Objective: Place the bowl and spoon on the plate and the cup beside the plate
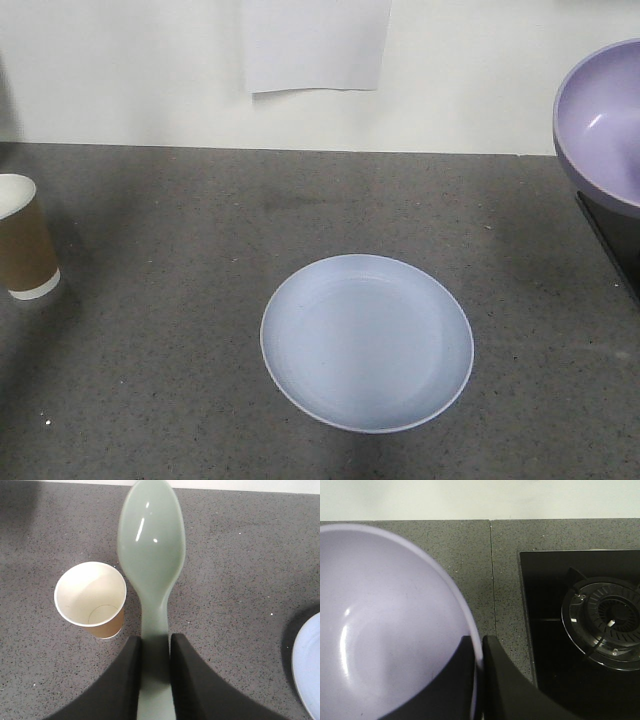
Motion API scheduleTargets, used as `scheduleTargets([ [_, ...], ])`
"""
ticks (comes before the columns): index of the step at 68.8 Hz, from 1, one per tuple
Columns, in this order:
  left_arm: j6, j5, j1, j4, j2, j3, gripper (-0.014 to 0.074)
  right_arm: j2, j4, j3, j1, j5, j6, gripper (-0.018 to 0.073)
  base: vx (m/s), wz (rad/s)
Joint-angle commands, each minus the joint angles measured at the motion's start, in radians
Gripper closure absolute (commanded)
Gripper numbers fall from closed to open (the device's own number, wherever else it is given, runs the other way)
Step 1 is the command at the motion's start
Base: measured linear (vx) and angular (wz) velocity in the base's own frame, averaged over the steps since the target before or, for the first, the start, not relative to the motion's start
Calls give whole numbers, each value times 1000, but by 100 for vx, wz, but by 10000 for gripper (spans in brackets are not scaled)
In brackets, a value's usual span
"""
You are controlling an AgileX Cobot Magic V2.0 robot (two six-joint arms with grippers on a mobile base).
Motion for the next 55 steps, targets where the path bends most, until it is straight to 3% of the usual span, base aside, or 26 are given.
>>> scheduleTargets([
  [1,-3,-55,-7,0,-22,-27,603,-13,-14,-28,0,-66,-8,566,0,-1],
  [55,-3,-55,-7,0,-22,-27,603,-13,-14,-28,0,-66,-8,566,0,0],
])
